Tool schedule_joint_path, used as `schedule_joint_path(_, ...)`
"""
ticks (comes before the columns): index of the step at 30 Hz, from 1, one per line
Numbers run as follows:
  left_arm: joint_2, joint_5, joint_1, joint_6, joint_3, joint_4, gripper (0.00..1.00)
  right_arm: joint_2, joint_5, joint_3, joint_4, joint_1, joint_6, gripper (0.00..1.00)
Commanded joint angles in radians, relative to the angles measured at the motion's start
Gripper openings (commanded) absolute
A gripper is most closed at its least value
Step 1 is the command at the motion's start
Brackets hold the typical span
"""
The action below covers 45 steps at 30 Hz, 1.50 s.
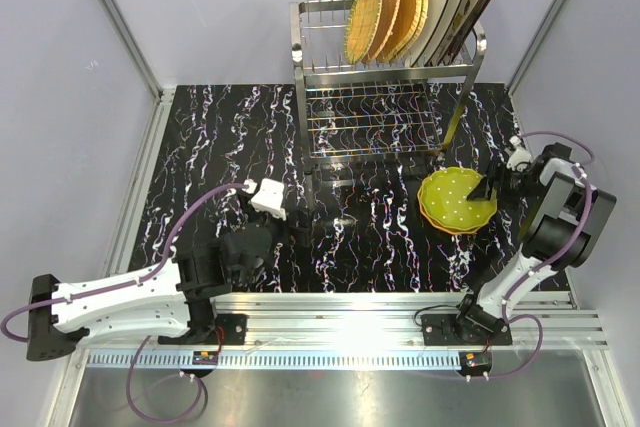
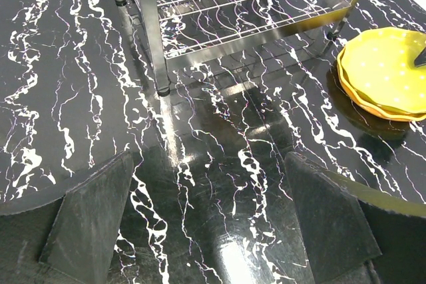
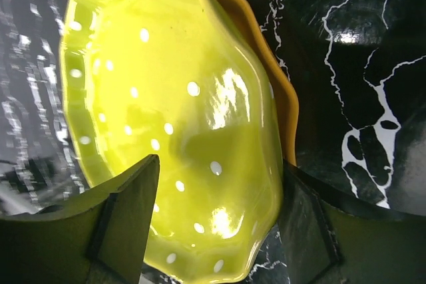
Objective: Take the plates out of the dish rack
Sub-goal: Place the plate on the table, then grab a plate with the right arm
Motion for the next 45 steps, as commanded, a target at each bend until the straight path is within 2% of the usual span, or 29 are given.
schedule_joint_path(1,-0.011,0.008,0.005,-0.003,0.039,0.05,0.99,-0.068,0.107,0.022,0.002,0.042,-0.045,0.74)
schedule_joint_path(9,-0.034,0.003,0.005,-0.01,0.023,0.046,0.99,-0.114,0.232,0.048,-0.001,0.05,-0.08,0.82)
schedule_joint_path(19,-0.048,0.003,0.007,-0.01,0.028,0.041,0.99,-0.201,0.25,0.12,-0.071,0.052,-0.135,0.88)
schedule_joint_path(23,-0.053,0.003,0.007,-0.012,0.029,0.038,0.99,-0.252,0.172,0.192,-0.156,0.056,-0.183,0.88)
schedule_joint_path(26,-0.051,0.005,0.01,-0.021,0.043,0.018,0.99,-0.319,0.037,0.247,-0.245,0.073,-0.233,0.88)
schedule_joint_path(27,-0.051,0.006,0.013,-0.032,0.049,0.007,0.99,-0.336,-0.025,0.259,-0.266,0.099,-0.258,0.88)
schedule_joint_path(32,-0.056,-0.001,0.031,-0.07,0.1,-0.082,0.99,-0.442,-0.116,0.356,-0.349,0.239,-0.255,0.9)
schedule_joint_path(36,-0.077,0.003,0.045,-0.11,0.123,-0.123,0.99,-0.491,-0.165,0.442,-0.36,0.345,-0.163,0.9)
schedule_joint_path(41,-0.102,0.006,0.057,-0.141,0.135,-0.16,0.99,-0.496,-0.153,0.578,-0.369,0.499,-0.062,0.9)
schedule_joint_path(45,-0.12,0.002,0.06,-0.153,0.137,-0.183,0.99,-0.459,-0.13,0.709,-0.354,0.587,0.024,1.0)
